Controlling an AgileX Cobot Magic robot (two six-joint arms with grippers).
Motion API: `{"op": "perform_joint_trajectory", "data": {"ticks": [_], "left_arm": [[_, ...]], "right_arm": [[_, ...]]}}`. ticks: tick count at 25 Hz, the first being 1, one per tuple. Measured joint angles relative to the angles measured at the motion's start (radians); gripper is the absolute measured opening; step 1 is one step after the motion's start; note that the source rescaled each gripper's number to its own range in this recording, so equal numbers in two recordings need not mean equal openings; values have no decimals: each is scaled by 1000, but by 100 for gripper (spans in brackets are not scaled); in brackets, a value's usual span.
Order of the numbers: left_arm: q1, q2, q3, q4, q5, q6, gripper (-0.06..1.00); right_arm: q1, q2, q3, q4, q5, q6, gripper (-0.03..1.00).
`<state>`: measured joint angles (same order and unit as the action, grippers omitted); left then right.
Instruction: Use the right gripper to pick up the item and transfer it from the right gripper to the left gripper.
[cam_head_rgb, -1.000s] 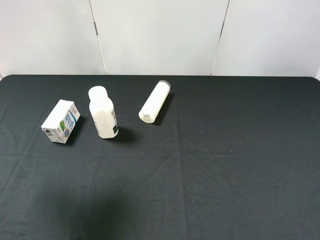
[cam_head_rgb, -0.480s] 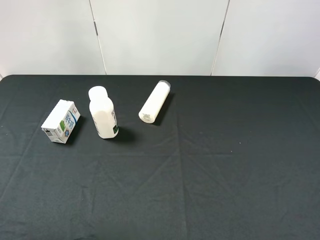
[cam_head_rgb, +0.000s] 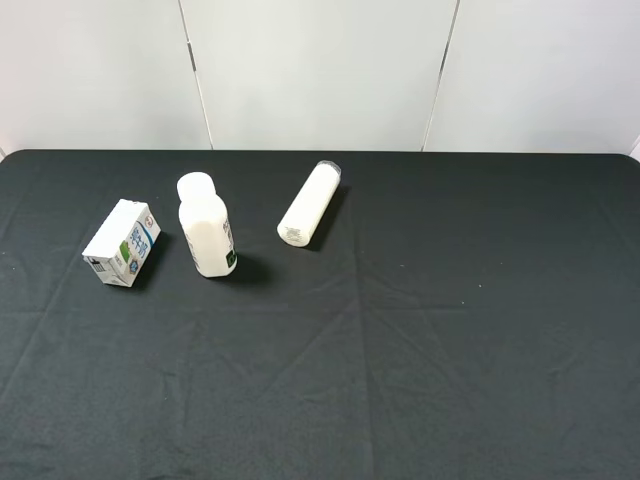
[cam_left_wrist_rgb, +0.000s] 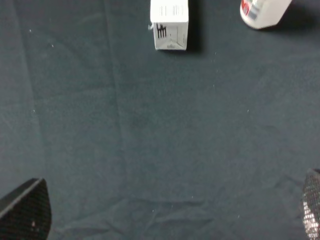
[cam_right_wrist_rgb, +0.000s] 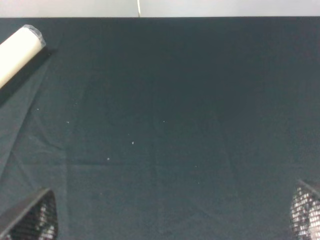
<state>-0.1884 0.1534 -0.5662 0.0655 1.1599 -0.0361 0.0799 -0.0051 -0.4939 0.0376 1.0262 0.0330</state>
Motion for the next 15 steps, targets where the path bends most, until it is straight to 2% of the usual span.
{"op": "perform_joint_trajectory", "data": {"ticks": [6, 15], "left_arm": [[0, -152, 58, -1, -73, 3, 99], [0, -157, 78, -7, -99, 3, 98]], "right_arm": [[0, 0, 0, 0, 0, 0, 100], [0, 0, 0, 0, 0, 0, 100]]}}
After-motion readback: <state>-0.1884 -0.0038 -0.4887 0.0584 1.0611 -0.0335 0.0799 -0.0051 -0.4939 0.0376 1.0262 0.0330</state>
